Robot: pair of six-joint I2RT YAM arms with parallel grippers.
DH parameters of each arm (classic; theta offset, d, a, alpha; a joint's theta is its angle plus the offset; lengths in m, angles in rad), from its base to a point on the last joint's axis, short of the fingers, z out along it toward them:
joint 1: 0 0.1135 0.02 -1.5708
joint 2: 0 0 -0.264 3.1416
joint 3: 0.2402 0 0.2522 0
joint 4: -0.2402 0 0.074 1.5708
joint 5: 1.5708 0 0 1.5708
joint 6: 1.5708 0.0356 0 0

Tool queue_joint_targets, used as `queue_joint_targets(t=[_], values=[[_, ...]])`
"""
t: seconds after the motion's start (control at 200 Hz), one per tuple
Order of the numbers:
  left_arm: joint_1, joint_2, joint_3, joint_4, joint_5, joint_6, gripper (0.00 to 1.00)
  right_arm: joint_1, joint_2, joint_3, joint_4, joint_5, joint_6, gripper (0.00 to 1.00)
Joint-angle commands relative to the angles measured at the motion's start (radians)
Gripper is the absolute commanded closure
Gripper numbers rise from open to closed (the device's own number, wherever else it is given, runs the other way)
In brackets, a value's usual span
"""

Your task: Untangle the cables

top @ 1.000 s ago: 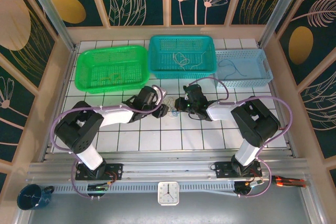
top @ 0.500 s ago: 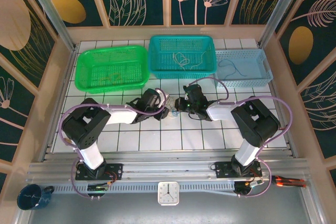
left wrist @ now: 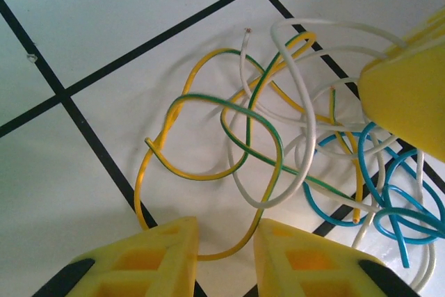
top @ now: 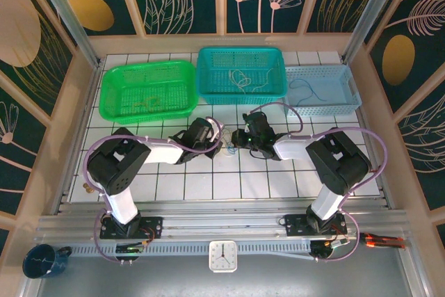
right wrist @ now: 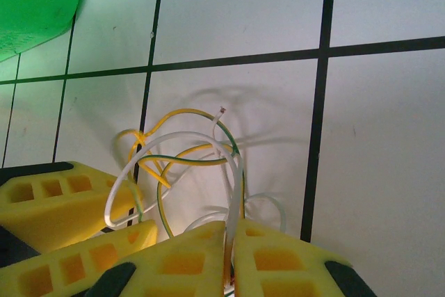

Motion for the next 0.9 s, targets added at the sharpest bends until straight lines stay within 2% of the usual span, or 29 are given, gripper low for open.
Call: queue_joint_targets(t=[0.0, 0.19, 0.57, 0.896], values=[[-0.005, 0.011, 0.012, 0.022, 0.011, 0.002, 0.79, -0.004, 0.004, -0.007, 0.013, 0.010, -0.012, 0.89], [-0.005, -0.062, -0.008, -0.006, 0.019, -0.006, 1.00, -0.004, 0.003, -0.007, 0.015, 0.014, -0.010, 0.89], [-0.004, -0.254, -0.017, -0.096, 0.231, -0.038, 1.00, -0.004, 0.004, -0.014, 0.023, 0.017, -0.003, 0.89], [0.035, -0.313, 0.017, -0.106, 0.462, -0.087, 1.00, -0.005, 0.003, -0.016, 0.022, 0.018, -0.004, 0.89]])
